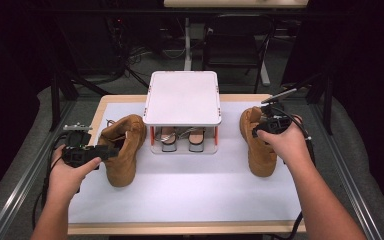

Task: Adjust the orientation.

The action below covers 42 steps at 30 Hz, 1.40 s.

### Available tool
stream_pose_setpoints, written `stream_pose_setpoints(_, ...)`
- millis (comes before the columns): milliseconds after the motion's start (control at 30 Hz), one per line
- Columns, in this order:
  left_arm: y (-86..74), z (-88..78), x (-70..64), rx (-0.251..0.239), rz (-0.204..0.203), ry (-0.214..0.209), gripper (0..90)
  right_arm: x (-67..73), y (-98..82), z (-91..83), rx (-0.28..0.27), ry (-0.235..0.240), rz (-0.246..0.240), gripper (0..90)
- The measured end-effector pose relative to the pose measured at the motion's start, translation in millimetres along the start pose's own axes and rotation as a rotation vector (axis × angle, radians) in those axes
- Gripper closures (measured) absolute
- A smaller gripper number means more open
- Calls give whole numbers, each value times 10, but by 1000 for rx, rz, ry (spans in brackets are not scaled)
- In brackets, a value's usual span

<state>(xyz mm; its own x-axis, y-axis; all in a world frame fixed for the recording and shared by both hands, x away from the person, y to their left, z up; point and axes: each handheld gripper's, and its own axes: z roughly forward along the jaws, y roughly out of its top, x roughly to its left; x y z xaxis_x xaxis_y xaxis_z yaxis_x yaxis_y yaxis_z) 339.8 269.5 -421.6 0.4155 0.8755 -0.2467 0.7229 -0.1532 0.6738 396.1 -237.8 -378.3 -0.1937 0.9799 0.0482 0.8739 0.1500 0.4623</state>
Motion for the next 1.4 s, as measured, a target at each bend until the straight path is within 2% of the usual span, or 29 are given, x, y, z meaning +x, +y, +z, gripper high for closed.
stream_pose_setpoints(200,-4,6,1,1,0,-1,487,-19,97,107,85,-29,6,537)
stream_pose_setpoints(467,-5,18,-1,6,0,-2,485,-43,187,347,208,-31,33,549)
stream_pose_setpoints(533,-6,20,-1,6,0,-3,485,-43,209,395,233,-30,55,572)
stream_pose_setpoints(600,-5,22,0,6,0,-3,485,-48,231,436,252,-29,55,588)
stream_pose_setpoints(800,-7,26,-1,7,3,-3,485,-42,284,564,280,-32,84,620)
stream_pose_setpoints(833,-6,26,-1,9,3,-4,485,-51,295,573,299,-37,76,621)
stream_pose_setpoints(867,-7,29,-1,10,4,-4,485,-42,296,599,285,-34,94,626)
stream_pose_setpoints(967,-8,35,-2,11,4,-2,485,-41,325,628,322,-38,81,664)
stream_pose_setpoints(1000,-8,35,0,12,5,-3,485,-27,326,647,313,-31,96,679)
stream_pose_setpoints(1033,-8,36,0,12,4,-4,485,-29,338,651,328,-34,84,686)
stream_pose_setpoints(1067,-8,37,0,13,4,-4,485,-12,341,663,321,-35,96,690)
stream_pose_setpoints(1100,-8,37,1,13,4,-5,485,-17,359,657,346,-44,75,689)
stream_pose_setpoints(1133,-7,36,2,13,5,-5,485,1,356,677,320,-43,94,689)
stream_pose_setpoints(1167,-8,34,3,10,3,-5,485,-3,374,669,348,-48,77,689)
stream_pose_setpoints(1200,-8,32,5,7,1,-3,485,8,376,680,341,-52,81,691)
stream_pose_setpoints(1233,-8,29,7,7,-2,-3,485,6,385,674,360,-62,63,696)
stream_pose_setpoints(1400,-9,24,22,4,-4,-7,485,40,385,681,343,-60,76,744)
